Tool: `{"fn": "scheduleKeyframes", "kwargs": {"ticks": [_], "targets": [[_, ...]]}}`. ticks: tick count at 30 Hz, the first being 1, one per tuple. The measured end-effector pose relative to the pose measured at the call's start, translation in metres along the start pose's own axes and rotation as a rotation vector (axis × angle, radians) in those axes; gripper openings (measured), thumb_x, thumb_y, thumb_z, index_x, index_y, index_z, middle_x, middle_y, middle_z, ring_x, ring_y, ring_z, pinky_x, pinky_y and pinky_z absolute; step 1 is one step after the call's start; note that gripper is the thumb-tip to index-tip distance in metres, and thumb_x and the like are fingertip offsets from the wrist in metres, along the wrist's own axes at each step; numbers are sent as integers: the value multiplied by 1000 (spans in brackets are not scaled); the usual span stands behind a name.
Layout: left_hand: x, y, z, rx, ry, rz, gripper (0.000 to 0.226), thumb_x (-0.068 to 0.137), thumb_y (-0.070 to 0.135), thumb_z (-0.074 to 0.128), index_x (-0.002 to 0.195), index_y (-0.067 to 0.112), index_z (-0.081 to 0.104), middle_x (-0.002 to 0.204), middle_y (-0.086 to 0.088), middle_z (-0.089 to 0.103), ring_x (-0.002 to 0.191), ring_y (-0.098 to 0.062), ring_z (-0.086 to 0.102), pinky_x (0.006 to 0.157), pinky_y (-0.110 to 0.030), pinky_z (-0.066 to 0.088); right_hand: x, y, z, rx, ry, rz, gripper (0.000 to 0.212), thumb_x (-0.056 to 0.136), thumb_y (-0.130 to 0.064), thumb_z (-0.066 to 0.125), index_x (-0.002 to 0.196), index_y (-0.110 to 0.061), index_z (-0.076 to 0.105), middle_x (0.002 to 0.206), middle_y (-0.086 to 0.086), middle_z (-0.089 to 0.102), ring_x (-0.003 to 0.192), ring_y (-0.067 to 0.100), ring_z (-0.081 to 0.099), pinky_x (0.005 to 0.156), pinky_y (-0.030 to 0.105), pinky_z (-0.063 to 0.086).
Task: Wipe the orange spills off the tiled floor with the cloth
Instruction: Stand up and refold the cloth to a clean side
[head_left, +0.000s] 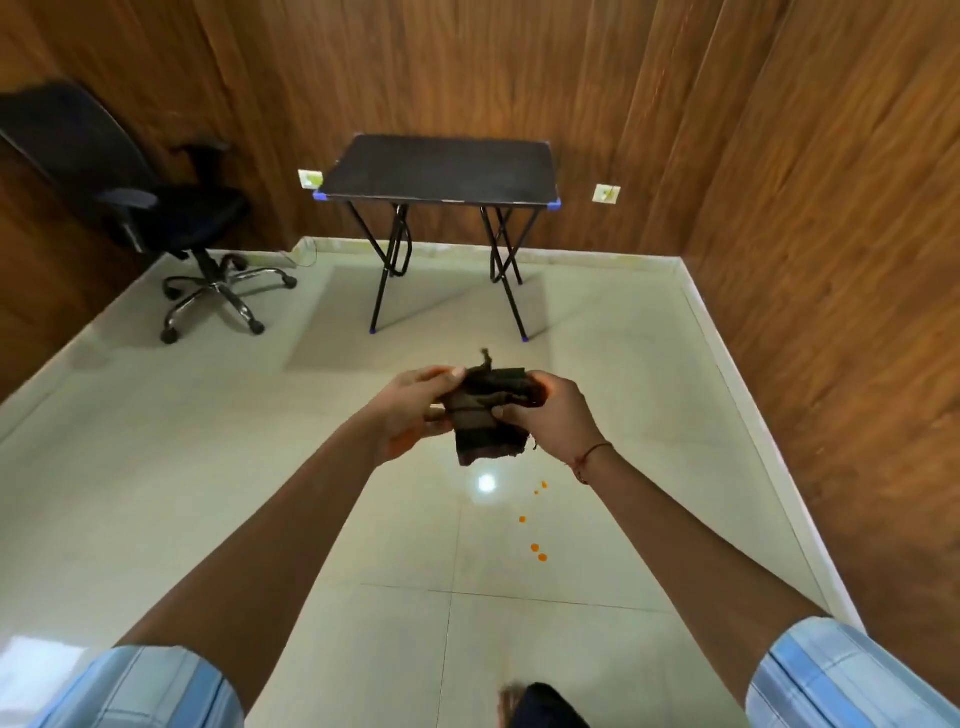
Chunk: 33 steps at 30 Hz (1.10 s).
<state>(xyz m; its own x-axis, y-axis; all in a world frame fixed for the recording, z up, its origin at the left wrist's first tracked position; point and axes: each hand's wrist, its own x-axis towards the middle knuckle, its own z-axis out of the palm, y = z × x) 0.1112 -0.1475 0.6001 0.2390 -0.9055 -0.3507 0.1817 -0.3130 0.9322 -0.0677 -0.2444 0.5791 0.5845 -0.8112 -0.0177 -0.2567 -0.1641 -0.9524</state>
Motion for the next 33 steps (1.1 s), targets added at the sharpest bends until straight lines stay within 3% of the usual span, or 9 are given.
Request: {"fn": "scheduleKeyframes", "kwargs": {"ticks": [2, 6, 9, 12, 14, 20, 24, 27, 33], "targets": [[-10, 1, 12, -125, 19, 24, 33, 98, 30, 54, 122, 10, 61, 114, -13, 68, 103, -26, 67, 89, -37, 53, -4, -6, -11, 108, 50, 11, 32, 78, -15, 79, 107, -12, 66, 99, 0, 72, 93, 16, 68, 73, 24, 58], [-10, 1, 48, 54, 176, 152, 30, 93, 13, 62, 123, 18, 60, 110, -7, 71, 103, -22, 68, 90, -42, 55, -3, -17, -38, 183, 23, 2, 21, 86, -19, 72, 104, -12, 64, 95, -2, 69, 88, 12, 67, 62, 12, 51], [-2, 11, 74, 160, 379, 264, 26, 91, 8, 62, 106, 29, 63, 102, -4, 73, 93, -19, 71, 81, -43, 59, 6, -20, -59, 219, -8, 10, 17, 91, -23, 67, 104, -13, 64, 95, 2, 69, 88, 17, 67, 64, 19, 54], [8, 29, 110, 93, 463, 310, 21, 90, 7, 64, 102, 24, 60, 99, -7, 73, 81, -19, 73, 64, -39, 61, 19, -17, -96, 306, -57, 94, 26, 94, -26, 62, 114, -9, 64, 107, 12, 70, 93, 23, 68, 66, 29, 55], [17, 38, 131, 71, 444, 318, 17, 91, 9, 63, 104, 19, 59, 99, -7, 73, 81, -18, 73, 61, -35, 61, 27, -13, -121, 359, -59, 134, 27, 95, -25, 60, 116, -9, 64, 113, 15, 69, 98, 26, 67, 68, 32, 55], [40, 52, 181, -248, 236, 204, 26, 102, 20, 43, 118, 5, 58, 106, -12, 71, 94, -24, 71, 73, -31, 57, 51, 0, -180, 539, -114, 181, 28, 98, -28, 55, 115, -8, 65, 111, 14, 71, 102, 30, 68, 76, 38, 58], [47, 53, 189, -264, 267, 181, 28, 100, 16, 47, 123, 3, 56, 107, -11, 70, 97, -25, 69, 79, -35, 57, 64, 3, -195, 524, -239, 143, 26, 100, -26, 51, 115, -9, 64, 106, 11, 72, 96, 27, 70, 72, 41, 58], [52, 53, 186, -262, 308, 164, 28, 99, 15, 48, 123, 3, 57, 104, -11, 69, 97, -25, 68, 88, -40, 55, 73, 3, -198, 485, -302, 97, 20, 99, -18, 50, 110, -13, 67, 100, 9, 71, 86, 21, 69, 59, 33, 55], [77, 57, 172, -275, 353, 229, 10, 98, 18, 53, 102, 15, 62, 93, -5, 69, 92, -21, 67, 81, -37, 55, 97, 4, -204, 258, -328, -63, 19, 88, -8, 67, 101, -21, 68, 98, 1, 71, 96, 17, 67, 75, 20, 53]]}}
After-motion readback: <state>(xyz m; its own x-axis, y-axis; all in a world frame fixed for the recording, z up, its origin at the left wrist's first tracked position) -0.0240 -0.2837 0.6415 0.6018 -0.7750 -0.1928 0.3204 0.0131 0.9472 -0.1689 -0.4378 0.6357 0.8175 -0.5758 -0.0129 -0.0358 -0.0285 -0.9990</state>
